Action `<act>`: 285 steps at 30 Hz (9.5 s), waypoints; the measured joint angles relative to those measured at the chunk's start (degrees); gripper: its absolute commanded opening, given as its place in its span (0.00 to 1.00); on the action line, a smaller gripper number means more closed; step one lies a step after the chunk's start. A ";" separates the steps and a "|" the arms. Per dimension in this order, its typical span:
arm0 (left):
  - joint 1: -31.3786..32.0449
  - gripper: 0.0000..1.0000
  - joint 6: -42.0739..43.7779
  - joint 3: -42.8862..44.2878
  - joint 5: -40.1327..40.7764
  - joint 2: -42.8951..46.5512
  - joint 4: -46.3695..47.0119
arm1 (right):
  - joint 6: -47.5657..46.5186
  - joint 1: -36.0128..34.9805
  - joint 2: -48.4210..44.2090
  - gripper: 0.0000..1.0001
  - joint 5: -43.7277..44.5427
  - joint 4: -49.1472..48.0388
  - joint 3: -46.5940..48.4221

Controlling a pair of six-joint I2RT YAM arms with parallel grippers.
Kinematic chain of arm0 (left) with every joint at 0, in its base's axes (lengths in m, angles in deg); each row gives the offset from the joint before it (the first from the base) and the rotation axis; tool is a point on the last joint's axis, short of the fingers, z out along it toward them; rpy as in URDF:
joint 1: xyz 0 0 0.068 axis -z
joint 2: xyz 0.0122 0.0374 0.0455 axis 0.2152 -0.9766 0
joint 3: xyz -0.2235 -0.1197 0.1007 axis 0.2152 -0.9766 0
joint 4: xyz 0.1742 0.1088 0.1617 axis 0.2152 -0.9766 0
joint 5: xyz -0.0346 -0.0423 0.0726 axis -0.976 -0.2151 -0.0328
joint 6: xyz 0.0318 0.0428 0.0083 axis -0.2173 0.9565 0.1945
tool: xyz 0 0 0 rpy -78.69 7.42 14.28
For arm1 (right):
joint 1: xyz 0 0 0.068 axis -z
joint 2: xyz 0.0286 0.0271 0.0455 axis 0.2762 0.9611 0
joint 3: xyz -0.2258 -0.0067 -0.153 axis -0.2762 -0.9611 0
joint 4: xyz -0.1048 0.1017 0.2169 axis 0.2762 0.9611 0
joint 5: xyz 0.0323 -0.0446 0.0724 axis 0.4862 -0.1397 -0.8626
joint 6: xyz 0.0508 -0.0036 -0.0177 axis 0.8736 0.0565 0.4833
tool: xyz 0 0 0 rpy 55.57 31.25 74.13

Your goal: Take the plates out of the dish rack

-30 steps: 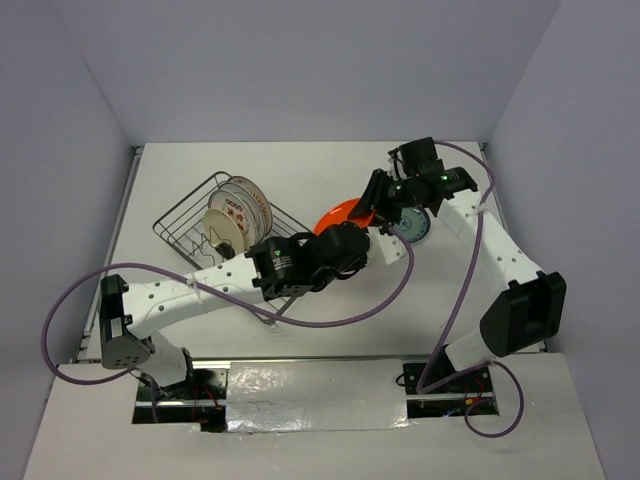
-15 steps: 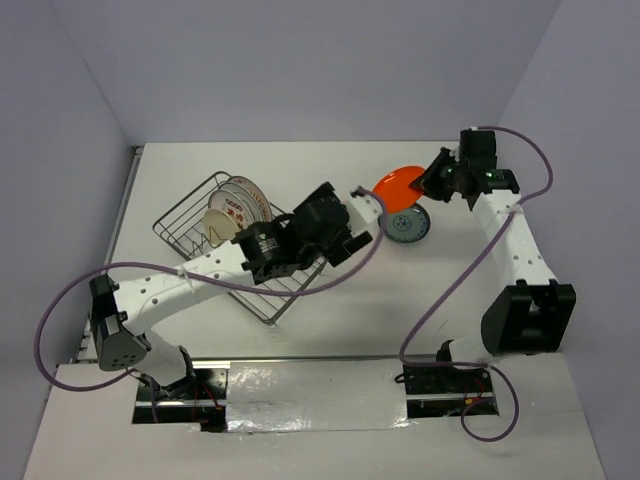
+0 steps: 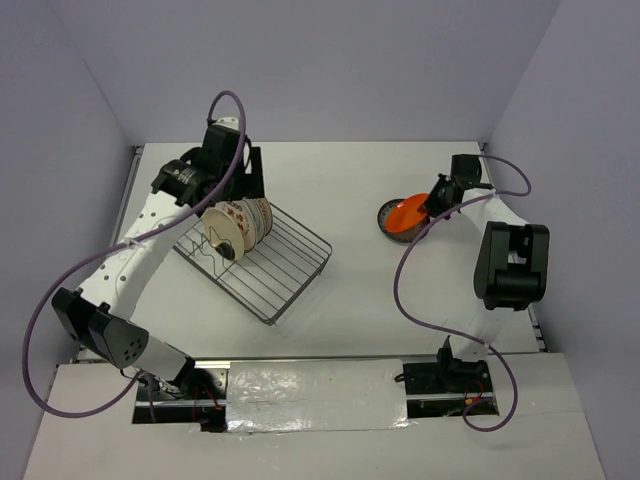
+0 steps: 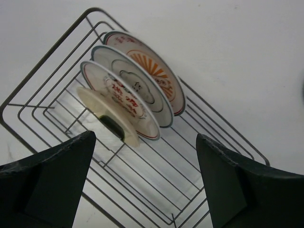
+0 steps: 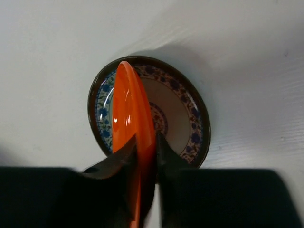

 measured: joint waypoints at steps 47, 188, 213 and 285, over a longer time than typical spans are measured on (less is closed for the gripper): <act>-11.58 0.22 -31.08 -24.68 -4.13 -4.13 13.62 | -2.99 -16.22 -25.70 0.95 11.37 29.66 9.60; -10.40 0.03 -24.28 1.86 -2.60 -6.91 3.17 | -2.60 -18.62 -15.17 1.00 15.89 42.51 29.16; 39.12 0.00 60.67 -6.62 5.25 -4.79 24.48 | 8.79 -15.28 -9.51 0.99 -14.56 43.15 42.75; -7.67 0.61 -14.95 2.03 3.17 -15.58 1.33 | 5.44 -21.57 -39.89 0.90 9.97 29.90 -15.98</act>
